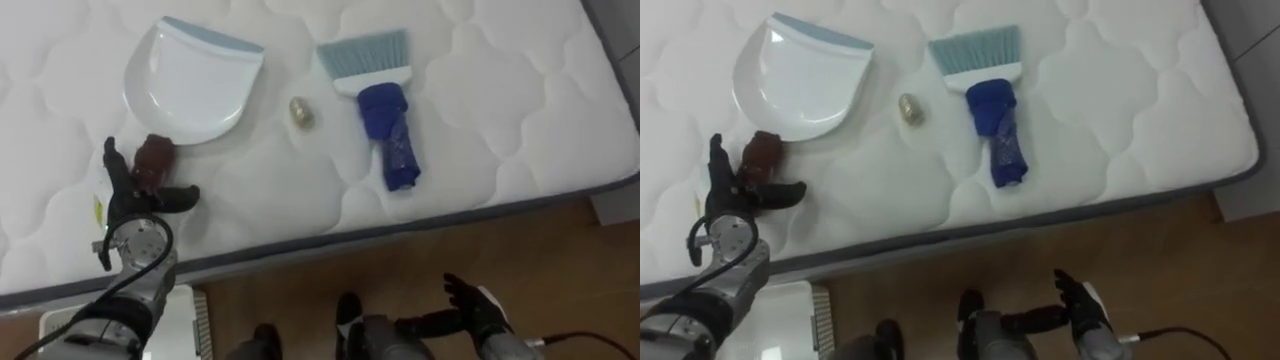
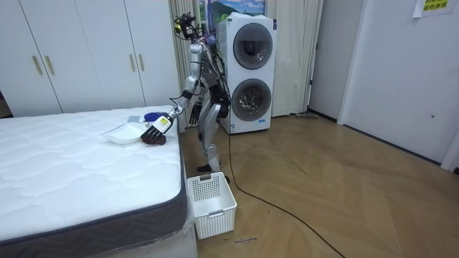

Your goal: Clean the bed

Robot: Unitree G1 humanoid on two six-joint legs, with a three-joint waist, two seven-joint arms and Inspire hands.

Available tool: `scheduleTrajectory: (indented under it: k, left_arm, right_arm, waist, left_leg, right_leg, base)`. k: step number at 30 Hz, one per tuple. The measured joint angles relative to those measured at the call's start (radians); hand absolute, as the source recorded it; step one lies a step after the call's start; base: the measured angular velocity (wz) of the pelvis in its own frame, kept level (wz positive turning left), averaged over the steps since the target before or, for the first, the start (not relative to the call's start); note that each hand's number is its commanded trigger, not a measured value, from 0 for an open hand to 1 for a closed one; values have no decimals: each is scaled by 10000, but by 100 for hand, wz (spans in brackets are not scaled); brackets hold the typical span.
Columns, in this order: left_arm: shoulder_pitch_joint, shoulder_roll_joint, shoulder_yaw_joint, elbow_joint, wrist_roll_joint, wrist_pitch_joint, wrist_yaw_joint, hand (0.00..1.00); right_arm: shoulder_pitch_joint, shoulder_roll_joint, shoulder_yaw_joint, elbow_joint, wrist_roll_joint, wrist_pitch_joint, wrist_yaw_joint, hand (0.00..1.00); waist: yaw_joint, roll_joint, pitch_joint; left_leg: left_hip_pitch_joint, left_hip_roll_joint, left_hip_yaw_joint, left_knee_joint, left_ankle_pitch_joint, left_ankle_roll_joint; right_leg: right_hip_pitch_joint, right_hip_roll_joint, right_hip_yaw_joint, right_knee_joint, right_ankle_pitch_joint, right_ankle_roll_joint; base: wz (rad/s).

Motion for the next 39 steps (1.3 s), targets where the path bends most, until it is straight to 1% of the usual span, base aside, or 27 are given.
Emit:
scheduleTrajectory:
  k: [1, 3, 5, 9, 11, 13, 14, 15, 16, 17, 19, 22, 24, 25, 27, 29, 30, 31, 33, 35, 39]
  left_arm:
    - [0, 27, 0, 29, -7, 12, -8, 0]
    - [-52, 159, 0, 31, -4, 16, -70, 0]
    - [-102, 394, -15, 55, -5, 29, -170, 0]
    - [-103, 572, -46, 72, -14, 92, -173, 0]
    - [-106, 760, -344, 161, -12, 96, -170, 0]
    - [-109, 869, -519, 234, -15, 118, -165, 0]
    - [-110, 931, -631, 248, -9, 137, -163, 29]
    - [-111, 964, -656, 250, -8, 150, -169, 62]
    - [-147, 1071, -704, 293, -5, 199, -215, 100]
    - [-222, 1200, -769, 368, 0, 283, -326, 100]
    - [-296, 1336, -932, 397, 0, 448, -432, 100]
    - [-414, 1417, -1016, 415, -3, 724, -627, 100]
    - [-492, 1474, -1096, 418, -39, 868, -660, 100]
    - [-516, 1549, -1105, 418, -120, 971, -776, 100]
    - [-543, 1670, -1122, 418, -171, 1106, -948, 100]
    - [-639, 1788, -1123, 421, -168, 1353, -1051, 100]
    - [-681, 1819, -1129, 426, -167, 1455, -1091, 100]
    - [-725, 1890, -1197, 432, -151, 1630, -1281, 100]
    - [-734, 1903, -1227, 432, -127, 1779, -1499, 100]
    - [-811, 1868, -1208, 436, -96, 1999, -1748, 100]
    - [-870, 1826, -1208, 437, -106, 2154, -2002, 100]
  right_arm:
    - [7, -11, -3, -28, 0, -77, -26, 0]
    - [35, -11, 3, -141, 4, -162, -65, 0]
    - [151, -18, 2, -435, 138, -218, -151, 0]
    - [253, -11, 10, -702, 392, -246, -214, 0]
    - [293, -12, 71, -817, 527, -299, -246, 0]
    - [299, -18, 102, -892, 717, -317, -240, 0]
    - [303, -23, 102, -953, 778, -316, -237, 0]
    - [317, -39, 95, -1024, 781, -312, -235, 0]
    - [380, -108, 97, -1251, 777, -310, -230, 0]
    - [409, -167, 99, -1391, 778, -308, -225, 0]
    - [454, -221, 101, -1575, 780, -288, -224, 0]
    - [473, -275, 100, -1600, 787, -288, -224, 0]
    - [476, -337, 102, -1637, 787, -282, -224, 0]
    - [509, -388, 105, -1742, 786, -263, -224, 0]
    - [574, -422, 95, -1858, 787, -248, -225, 0]
    - [649, -447, 82, -1997, 933, -190, -221, 0]
    - [661, -447, 87, -2005, 1014, -178, -217, 0]
    - [665, -449, 91, -2011, 1086, -156, -213, 0]
    - [665, -456, 90, -2017, 1095, -99, -204, 0]
    - [660, -459, 73, -2022, 1106, -6, -197, 0]
    - [658, -487, 75, -2044, 1198, 96, -198, 0]
  waist:
    - [-41, -2, -1]
    - [-88, -2, -3]
    - [-198, -13, -4]
    - [-355, 3, -3]
    - [-437, -2, -5]
    - [-556, 2, -7]
    - [-572, 2, -7]
    - [-585, 2, -8]
    - [-593, 7, -11]
    - [-599, 8, -11]
    - [-643, 12, -13]
    - [-658, 45, -14]
    - [-659, 106, -10]
    - [-657, 141, -16]
    - [-658, 166, -29]
    - [-694, 199, -35]
    - [-694, 201, -37]
    - [-714, 224, -46]
    - [-753, 261, -64]
    - [-761, 276, -74]
    - [-742, 278, -73]
  left_leg:
    - [-75, 1, 58, 151, -60, 23]
    - [-224, 25, 85, 331, -129, 23]
    - [-437, 37, 111, 600, -212, 19]
    - [-698, 130, 124, 1057, -396, -6]
    - [-877, 165, 118, 1327, -481, -20]
    - [-1025, 167, 127, 1497, -530, -11]
    - [-1122, 174, 143, 1589, -557, -18]
    - [-1190, 179, 158, 1648, -565, -18]
    - [-1304, 193, 182, 1791, -619, -24]
    - [-1433, 190, 189, 1928, -664, -33]
    - [-1533, 197, 198, 2061, -683, -34]
    - [-1562, 217, 220, 2154, -730, -80]
    - [-1587, 207, 221, 2152, -729, -80]
    - [-1601, 205, 224, 2152, -725, -85]
    - [-1636, 198, 228, 2149, -713, -100]
    - [-1706, 192, 217, 2148, -707, -103]
    - [-1705, 192, 216, 2147, -709, -99]
    - [-1706, 187, 217, 2142, -700, -71]
    - [-1710, 177, 218, 2139, -690, -32]
    - [-1713, 170, 220, 2130, -710, -1]
    - [-1701, 162, 226, 2126, -738, 41]
  right_leg:
    - [-121, -49, 20, 157, -80, 1]
    - [-289, -46, 80, 344, -131, -3]
    - [-552, -56, 182, 673, -244, -10]
    - [-794, -39, 234, 1072, -394, -48]
    - [-985, -59, 258, 1333, -479, -79]
    - [-1154, -60, 290, 1543, -550, -95]
    - [-1277, -56, 337, 1636, -566, -103]
    - [-1339, -52, 353, 1700, -572, -111]
    - [-1496, -55, 395, 1864, -601, -129]
    - [-1651, -68, 427, 2021, -642, -150]
    - [-1773, -81, 444, 2171, -680, -167]
    - [-1803, -125, 443, 2281, -709, -195]
    - [-1819, -179, 437, 2286, -722, -169]
    - [-1848, -181, 441, 2286, -735, -127]
    - [-1908, -184, 446, 2286, -727, -126]
    - [-1968, -199, 416, 2284, -668, -222]
    - [-1967, -203, 410, 2284, -669, -222]
    - [-1966, -222, 383, 2278, -670, -223]
    - [-1961, -240, 344, 2275, -669, -222]
    - [-1947, -309, 274, 2269, -678, -228]
    - [-1924, -351, 255, 2281, -716, -194]
  base:
    - [-8]
    - [-6]
    - [0]
    - [-5]
    - [0]
    - [0]
    - [-5]
    - [-10]
    - [-8]
    - [-6]
    - [0]
    - [0]
    - [0]
    - [0]
    - [0]
    - [0]
    - [0]
    - [0]
    - [0]
    - [0]
    - [3]
